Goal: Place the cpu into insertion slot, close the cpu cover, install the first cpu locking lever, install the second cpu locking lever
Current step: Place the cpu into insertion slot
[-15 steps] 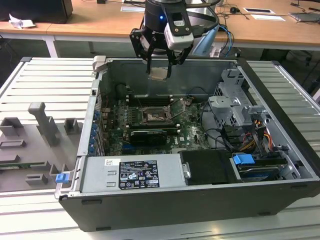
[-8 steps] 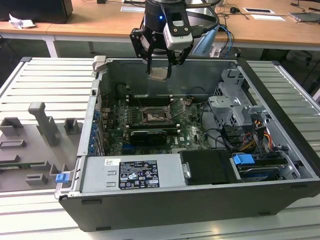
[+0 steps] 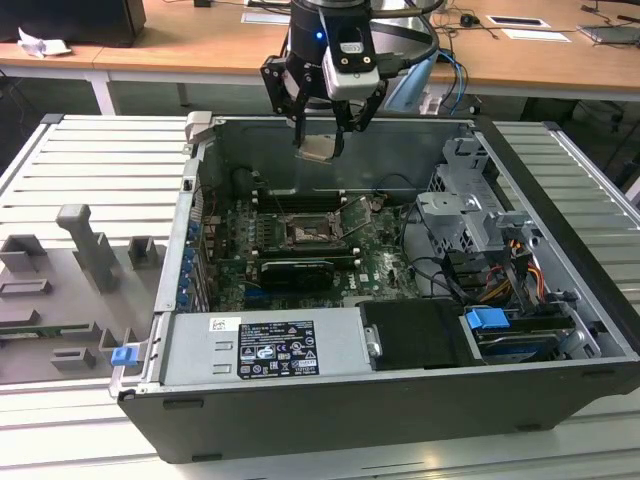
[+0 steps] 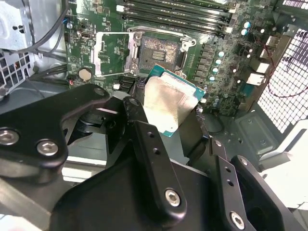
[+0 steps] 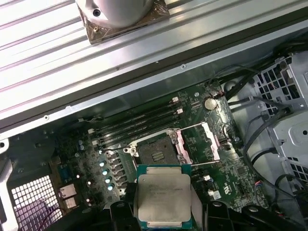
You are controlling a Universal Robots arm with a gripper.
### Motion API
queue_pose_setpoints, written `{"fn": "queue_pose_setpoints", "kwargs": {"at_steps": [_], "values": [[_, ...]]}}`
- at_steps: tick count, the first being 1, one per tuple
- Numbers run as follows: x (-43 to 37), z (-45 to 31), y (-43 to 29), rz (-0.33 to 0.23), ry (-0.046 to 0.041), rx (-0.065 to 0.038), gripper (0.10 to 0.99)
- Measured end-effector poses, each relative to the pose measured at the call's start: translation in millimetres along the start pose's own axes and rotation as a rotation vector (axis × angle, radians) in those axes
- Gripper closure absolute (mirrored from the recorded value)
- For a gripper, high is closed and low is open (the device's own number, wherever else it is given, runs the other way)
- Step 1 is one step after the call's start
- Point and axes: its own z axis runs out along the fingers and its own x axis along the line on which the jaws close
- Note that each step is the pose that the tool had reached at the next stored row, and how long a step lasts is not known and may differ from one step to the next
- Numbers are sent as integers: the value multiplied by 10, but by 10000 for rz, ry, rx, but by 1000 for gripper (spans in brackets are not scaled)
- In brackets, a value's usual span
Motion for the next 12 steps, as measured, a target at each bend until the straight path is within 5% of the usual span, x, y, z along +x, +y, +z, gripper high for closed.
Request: {"fn": "queue_pose_setpoints", "kwargs": {"at_steps": [12], "values": [[0,10,-1,934,-78,-17,557]]}}
